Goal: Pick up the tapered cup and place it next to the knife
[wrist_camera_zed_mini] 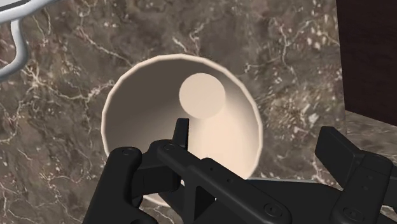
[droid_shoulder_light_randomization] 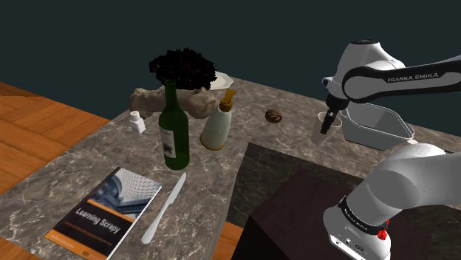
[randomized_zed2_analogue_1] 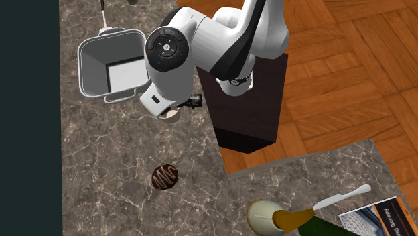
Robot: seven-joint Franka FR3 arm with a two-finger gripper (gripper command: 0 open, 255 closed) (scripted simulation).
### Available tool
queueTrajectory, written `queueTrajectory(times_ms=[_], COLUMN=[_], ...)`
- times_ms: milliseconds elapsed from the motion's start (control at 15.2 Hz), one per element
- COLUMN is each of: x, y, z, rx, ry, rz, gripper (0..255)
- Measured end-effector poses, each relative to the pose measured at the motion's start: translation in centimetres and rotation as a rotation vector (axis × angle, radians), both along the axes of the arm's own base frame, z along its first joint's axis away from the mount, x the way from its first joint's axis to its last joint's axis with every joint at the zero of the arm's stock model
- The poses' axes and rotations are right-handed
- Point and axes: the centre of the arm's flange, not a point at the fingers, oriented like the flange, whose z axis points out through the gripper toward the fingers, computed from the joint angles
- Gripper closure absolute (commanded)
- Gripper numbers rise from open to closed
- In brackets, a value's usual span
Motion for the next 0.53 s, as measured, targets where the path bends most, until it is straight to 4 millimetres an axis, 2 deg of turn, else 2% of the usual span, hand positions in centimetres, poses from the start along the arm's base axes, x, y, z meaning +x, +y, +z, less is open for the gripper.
queueTrajectory(times_ms=[132,198,528], x=[0.00,0.00,0.01], y=[0.01,0.01,0.01], z=[-0.02,-0.02,0.01], rx=[0.000,0.000,0.000], ry=[0.000,0.000,-0.001], rz=[0.000,0.000,0.000], gripper=[0,255,255])
